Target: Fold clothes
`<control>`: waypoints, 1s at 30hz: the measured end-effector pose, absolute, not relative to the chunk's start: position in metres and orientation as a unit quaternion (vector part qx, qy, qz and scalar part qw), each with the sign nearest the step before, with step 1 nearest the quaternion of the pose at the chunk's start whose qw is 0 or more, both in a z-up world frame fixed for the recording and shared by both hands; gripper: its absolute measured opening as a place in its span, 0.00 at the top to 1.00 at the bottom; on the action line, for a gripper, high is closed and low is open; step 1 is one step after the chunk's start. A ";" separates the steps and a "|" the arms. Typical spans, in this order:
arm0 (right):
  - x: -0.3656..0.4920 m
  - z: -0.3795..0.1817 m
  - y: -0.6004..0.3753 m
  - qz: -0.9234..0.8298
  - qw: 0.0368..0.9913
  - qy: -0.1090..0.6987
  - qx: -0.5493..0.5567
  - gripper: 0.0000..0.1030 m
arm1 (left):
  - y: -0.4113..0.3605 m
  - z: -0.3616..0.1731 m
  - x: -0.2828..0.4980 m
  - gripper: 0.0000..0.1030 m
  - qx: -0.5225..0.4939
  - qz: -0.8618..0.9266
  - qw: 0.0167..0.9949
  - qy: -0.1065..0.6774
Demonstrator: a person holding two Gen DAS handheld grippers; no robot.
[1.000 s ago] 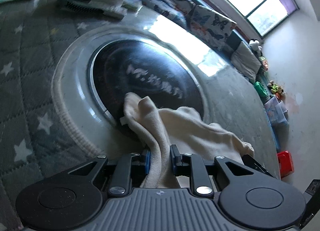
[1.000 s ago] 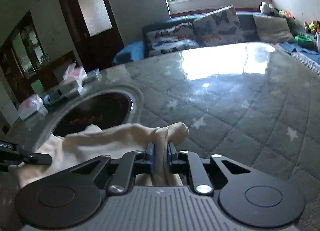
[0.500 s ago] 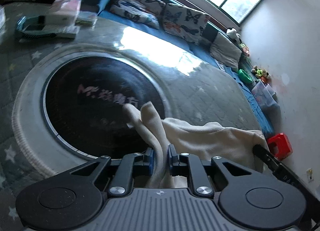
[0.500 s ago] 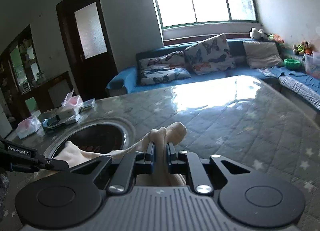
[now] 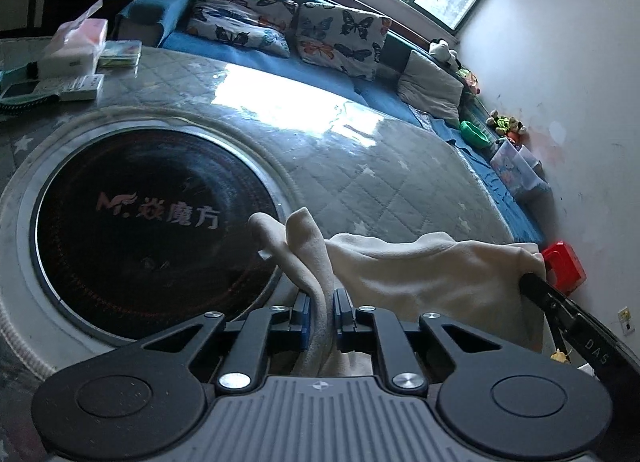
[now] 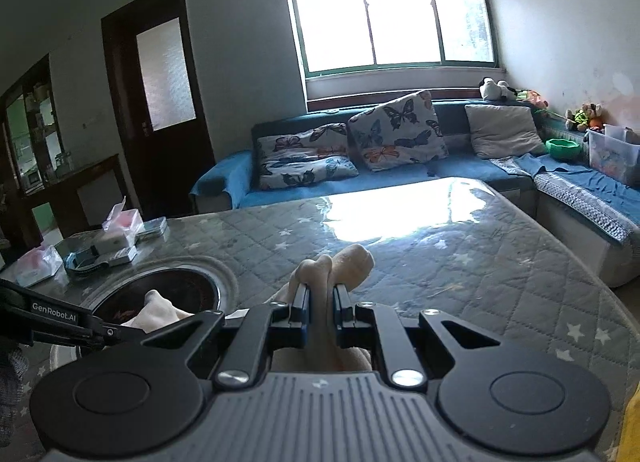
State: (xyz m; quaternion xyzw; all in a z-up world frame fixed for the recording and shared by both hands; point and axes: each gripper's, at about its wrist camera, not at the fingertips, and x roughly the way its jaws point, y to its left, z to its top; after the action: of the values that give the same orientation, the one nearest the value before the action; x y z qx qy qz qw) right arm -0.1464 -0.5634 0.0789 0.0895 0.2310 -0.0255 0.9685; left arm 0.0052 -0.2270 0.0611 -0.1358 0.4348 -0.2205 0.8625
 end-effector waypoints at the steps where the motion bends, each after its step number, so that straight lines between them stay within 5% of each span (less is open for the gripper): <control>1: -0.146 0.079 -0.565 -0.027 0.969 0.230 0.090 0.90 | -0.229 0.062 0.006 0.88 -0.134 -0.222 0.863 0.433; 30: -0.134 0.084 -0.618 -0.108 0.966 0.220 0.083 0.90 | -0.316 0.073 0.043 0.88 -0.079 -0.267 0.866 0.415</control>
State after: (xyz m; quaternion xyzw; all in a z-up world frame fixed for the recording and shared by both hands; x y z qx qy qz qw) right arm -0.1345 -0.6180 0.0836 0.0835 0.2200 -0.1078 0.9659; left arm 0.0427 -0.3164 0.0729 -0.0790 0.4152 -0.2667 0.8661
